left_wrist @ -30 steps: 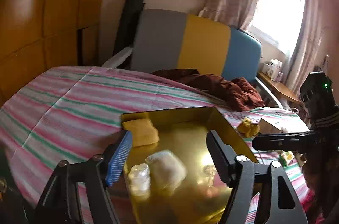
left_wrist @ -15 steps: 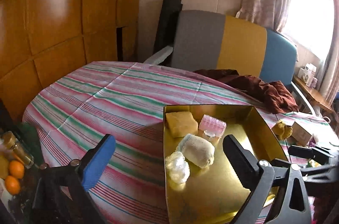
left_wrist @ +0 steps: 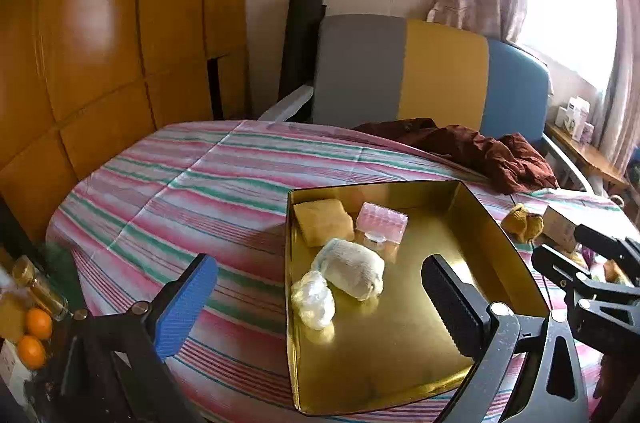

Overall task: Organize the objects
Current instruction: 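Carry the roller and sock to the gold tray and release them, then move both grippers back toward the remaining items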

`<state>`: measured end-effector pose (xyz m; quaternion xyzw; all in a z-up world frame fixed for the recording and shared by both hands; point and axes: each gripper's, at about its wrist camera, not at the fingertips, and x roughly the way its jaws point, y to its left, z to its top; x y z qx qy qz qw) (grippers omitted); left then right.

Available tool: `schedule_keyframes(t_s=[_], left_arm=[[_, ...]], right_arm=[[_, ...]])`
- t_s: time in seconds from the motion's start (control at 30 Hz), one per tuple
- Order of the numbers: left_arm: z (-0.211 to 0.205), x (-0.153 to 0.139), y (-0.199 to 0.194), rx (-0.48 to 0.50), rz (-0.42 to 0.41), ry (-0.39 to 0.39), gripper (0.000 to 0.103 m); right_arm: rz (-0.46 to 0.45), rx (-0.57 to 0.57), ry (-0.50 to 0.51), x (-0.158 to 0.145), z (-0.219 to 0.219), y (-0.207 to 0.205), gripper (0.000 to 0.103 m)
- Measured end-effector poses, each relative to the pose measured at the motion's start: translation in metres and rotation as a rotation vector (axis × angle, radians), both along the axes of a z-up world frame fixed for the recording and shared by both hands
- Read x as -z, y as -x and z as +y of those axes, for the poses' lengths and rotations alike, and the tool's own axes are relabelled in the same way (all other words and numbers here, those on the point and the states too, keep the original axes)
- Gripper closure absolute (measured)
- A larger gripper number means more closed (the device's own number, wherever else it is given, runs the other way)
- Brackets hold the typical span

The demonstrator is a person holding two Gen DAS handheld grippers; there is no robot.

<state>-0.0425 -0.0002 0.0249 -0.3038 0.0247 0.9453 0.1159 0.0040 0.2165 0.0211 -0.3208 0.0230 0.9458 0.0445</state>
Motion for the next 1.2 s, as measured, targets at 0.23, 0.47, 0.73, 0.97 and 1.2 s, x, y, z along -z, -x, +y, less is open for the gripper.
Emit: schedule_keyframes(t_s=[0.23, 0.47, 0.73, 0.97, 1.2], left_arm=[[0.018, 0.0, -0.006, 0.041, 0.005, 0.041, 0.0], [0.032, 0.006, -0.011, 0.061, -0.011, 0.065, 0.0], [0.051, 0.014, -0.014, 0.124, -0.037, 0.084, 0.0], [0.067, 0.027, -0.014, 0.167, -0.081, 0.1, 0.0], [0.081, 0.039, -0.016, 0.239, -0.125, 0.111, 0.0]], right_arm=[[-0.001, 0.015, 0.06, 0.009, 0.011, -0.007, 0.019], [-0.01, 0.045, 0.074, 0.017, 0.023, -0.014, 0.02], [-0.03, 0.099, 0.103, 0.022, 0.048, -0.02, 0.02], [-0.107, 0.188, 0.187, 0.038, 0.09, -0.027, 0.02], [-0.163, 0.307, 0.257, 0.047, 0.139, -0.038, 0.02]])
